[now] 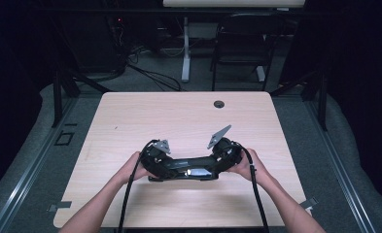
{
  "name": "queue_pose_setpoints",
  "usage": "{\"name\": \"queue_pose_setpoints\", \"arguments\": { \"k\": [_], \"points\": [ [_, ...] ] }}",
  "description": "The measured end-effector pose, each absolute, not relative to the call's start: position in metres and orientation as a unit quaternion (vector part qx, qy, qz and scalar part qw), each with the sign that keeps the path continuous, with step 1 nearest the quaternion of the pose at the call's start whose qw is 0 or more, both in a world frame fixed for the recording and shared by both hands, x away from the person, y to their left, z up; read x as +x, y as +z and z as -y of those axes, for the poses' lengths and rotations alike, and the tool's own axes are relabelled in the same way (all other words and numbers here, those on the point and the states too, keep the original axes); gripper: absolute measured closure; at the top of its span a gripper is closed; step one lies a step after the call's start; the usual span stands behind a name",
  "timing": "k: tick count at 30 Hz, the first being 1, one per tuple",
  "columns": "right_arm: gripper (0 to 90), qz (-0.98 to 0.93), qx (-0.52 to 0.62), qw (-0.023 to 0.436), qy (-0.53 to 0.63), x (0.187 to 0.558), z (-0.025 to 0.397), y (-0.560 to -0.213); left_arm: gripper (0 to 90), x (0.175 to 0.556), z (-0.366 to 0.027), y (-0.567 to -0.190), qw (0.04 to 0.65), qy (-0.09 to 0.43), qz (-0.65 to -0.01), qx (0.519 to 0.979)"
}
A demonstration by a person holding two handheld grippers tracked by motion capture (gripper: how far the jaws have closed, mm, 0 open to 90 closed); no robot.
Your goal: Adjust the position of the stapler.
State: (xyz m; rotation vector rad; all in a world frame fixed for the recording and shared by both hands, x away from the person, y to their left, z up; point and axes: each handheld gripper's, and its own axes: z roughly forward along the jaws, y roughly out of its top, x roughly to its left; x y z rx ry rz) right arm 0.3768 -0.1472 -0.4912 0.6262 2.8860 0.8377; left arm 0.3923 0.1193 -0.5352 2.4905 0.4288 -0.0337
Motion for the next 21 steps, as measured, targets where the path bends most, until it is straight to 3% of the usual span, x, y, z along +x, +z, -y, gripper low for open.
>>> {"name": "queue_pose_setpoints", "arguments": {
  "k": [21],
  "points": [
    [49.4,-0.940,0.200,0.041,0.273,0.378,0.162,-0.490,39.1,0.392,-0.104,-0.535,0.310,-0.009,-0.157,0.938]
  ]
}}
